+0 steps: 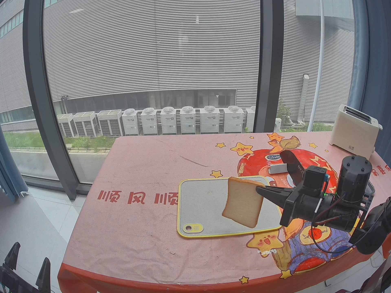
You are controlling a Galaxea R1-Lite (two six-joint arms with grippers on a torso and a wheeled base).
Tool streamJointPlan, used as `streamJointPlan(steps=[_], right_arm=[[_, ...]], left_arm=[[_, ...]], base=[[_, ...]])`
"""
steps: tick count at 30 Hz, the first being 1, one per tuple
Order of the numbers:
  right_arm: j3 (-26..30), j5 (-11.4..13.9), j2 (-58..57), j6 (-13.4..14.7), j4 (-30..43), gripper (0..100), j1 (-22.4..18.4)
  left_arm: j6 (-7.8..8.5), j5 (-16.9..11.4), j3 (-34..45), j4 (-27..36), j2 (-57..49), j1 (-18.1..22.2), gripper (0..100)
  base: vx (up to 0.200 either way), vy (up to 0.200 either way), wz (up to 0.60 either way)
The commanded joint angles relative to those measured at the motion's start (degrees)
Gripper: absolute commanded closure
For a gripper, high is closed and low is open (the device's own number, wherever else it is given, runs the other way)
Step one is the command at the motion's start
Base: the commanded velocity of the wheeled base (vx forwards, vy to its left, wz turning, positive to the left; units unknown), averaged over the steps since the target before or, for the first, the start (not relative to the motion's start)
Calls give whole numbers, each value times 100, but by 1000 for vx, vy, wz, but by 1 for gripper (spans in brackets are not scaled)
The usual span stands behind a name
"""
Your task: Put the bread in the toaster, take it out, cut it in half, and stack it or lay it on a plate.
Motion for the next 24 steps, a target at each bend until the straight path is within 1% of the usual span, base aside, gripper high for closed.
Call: streamJointPlan(steps=[1,2,5,7,8,15,19,21,22,24], right_arm=[[11,-64,740,330,-648,100,273],[11,-161,986,445,-1000,100,317],[-15,-477,1548,656,-1817,100,343],[-42,-574,1794,717,-2151,100,352],[-68,-609,2040,735,-2485,100,343],[-77,-601,2128,805,-2546,100,396],[-94,-609,2128,1007,-2546,100,431],[-94,-609,2128,1016,-2546,100,431],[-121,-609,2119,1121,-2546,100,423],[-130,-609,2119,1201,-2538,100,423]], left_arm=[[-6,2,92,-7,-84,0,0],[-6,2,92,-7,-84,0,0],[-6,2,92,1,-84,0,0],[-6,2,101,1,-84,0,0],[-6,2,101,-7,-84,0,0],[2,2,92,1,-84,0,0],[2,2,92,1,-84,0,0],[2,2,101,-7,-84,0,0],[2,-7,101,1,-84,0,0],[2,-7,92,1,-84,0,0]], base=[[0,0,0],[0,0,0],[0,0,0],[0,0,0],[0,0,0],[0,0,0],[0,0,0],[0,0,0],[0,0,0],[0,0,0]])
